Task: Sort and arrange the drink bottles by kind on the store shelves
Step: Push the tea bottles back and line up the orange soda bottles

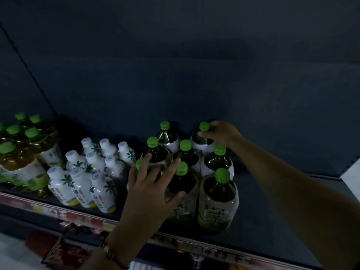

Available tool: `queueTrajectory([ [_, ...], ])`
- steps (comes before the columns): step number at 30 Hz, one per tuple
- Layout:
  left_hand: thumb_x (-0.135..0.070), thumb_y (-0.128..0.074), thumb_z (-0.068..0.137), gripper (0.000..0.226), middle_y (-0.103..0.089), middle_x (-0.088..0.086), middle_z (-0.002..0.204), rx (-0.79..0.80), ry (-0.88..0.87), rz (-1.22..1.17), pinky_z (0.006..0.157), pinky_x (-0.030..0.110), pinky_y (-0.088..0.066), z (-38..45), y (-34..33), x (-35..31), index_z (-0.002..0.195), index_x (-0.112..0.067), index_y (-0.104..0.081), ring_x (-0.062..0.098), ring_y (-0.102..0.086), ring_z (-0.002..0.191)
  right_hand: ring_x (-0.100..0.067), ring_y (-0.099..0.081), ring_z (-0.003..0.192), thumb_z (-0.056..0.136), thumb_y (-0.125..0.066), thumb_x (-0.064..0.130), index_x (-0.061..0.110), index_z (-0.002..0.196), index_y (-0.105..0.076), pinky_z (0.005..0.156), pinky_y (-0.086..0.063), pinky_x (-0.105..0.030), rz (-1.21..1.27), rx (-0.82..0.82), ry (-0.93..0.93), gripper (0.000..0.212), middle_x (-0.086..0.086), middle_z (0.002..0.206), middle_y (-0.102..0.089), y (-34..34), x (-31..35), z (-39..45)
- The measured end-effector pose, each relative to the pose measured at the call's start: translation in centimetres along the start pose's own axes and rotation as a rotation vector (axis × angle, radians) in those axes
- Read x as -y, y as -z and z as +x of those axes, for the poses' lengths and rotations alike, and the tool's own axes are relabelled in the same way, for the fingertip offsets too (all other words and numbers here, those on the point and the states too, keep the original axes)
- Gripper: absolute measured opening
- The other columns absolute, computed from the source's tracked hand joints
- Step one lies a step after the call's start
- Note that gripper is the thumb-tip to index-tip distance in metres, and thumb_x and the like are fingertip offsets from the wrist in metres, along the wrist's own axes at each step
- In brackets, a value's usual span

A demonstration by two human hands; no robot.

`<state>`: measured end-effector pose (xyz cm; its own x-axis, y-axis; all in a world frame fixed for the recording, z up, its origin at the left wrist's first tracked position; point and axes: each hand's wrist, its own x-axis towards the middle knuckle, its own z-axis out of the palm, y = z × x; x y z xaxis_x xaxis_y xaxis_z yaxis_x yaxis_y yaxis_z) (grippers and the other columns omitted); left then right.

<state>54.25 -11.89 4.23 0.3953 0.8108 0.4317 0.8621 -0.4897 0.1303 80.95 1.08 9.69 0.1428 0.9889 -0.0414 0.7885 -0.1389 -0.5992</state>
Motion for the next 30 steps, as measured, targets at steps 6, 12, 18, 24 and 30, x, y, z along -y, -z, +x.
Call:
queueTrajectory([
  [6,-0.066,-0.046,0.090,0.072,-0.052,0.000,0.141,-0.029,-0.018,-0.036,0.113,0.055,-0.024,0.0,0.0,0.0,0.154,-0.036,-0.031,0.028,-0.019,0.149,-0.015,-0.061,0.112,0.087,-0.068,0.039,0.019,0.130,-0.059,0.100,-0.049,-0.037,0.293,0.261,0.009,0.048,0.000,0.124,-0.065,-0.1,0.1,0.4],
  [12,-0.060,-0.061,0.087,0.079,-0.008,0.007,0.165,-0.039,0.027,-0.185,0.114,0.045,-0.019,-1.1,0.2,1.4,0.154,-0.035,-0.027,0.029,-0.002,0.153,-0.001,-0.060,0.104,0.090,-0.056,0.055,0.031,0.115,-0.065,0.088,-0.047,-0.024,0.373,0.136,0.046,0.036,0.011,0.116,-0.067,1.7,1.6,-5.2],
  [18,-0.038,-0.075,0.085,0.104,-0.007,0.000,0.164,0.061,0.030,-0.331,0.101,0.045,-0.050,-2.6,-0.4,5.0,0.156,-0.044,0.001,0.028,-0.023,0.149,0.011,-0.050,0.104,0.086,-0.064,0.050,0.033,0.123,-0.057,0.084,-0.036,-0.006,0.077,-0.211,0.337,0.041,0.020,0.118,-0.055,-0.8,3.3,-17.1],
  [24,-0.014,-0.084,0.078,0.120,-0.017,0.006,0.162,0.079,-0.013,-0.230,0.091,0.037,-0.053,-2.6,-1.3,6.0,0.157,-0.041,0.003,0.029,-0.025,0.146,-0.017,-0.042,0.126,0.070,-0.035,0.088,0.032,0.143,-0.039,0.105,-0.020,-0.036,-0.528,-0.196,0.290,0.092,0.011,0.134,-0.052,-5.5,3.5,-18.2],
  [30,-0.039,-0.080,0.079,0.099,-0.033,0.012,0.154,-0.009,-0.062,-0.194,0.084,0.040,-0.054,-2.6,-1.6,6.4,0.157,-0.033,-0.021,0.034,-0.037,0.134,-0.023,-0.042,0.124,0.068,-0.052,0.080,0.032,0.126,-0.054,0.103,-0.024,-0.050,-0.655,-0.323,0.159,0.075,0.008,0.122,-0.060,-7.9,4.2,-18.3],
])
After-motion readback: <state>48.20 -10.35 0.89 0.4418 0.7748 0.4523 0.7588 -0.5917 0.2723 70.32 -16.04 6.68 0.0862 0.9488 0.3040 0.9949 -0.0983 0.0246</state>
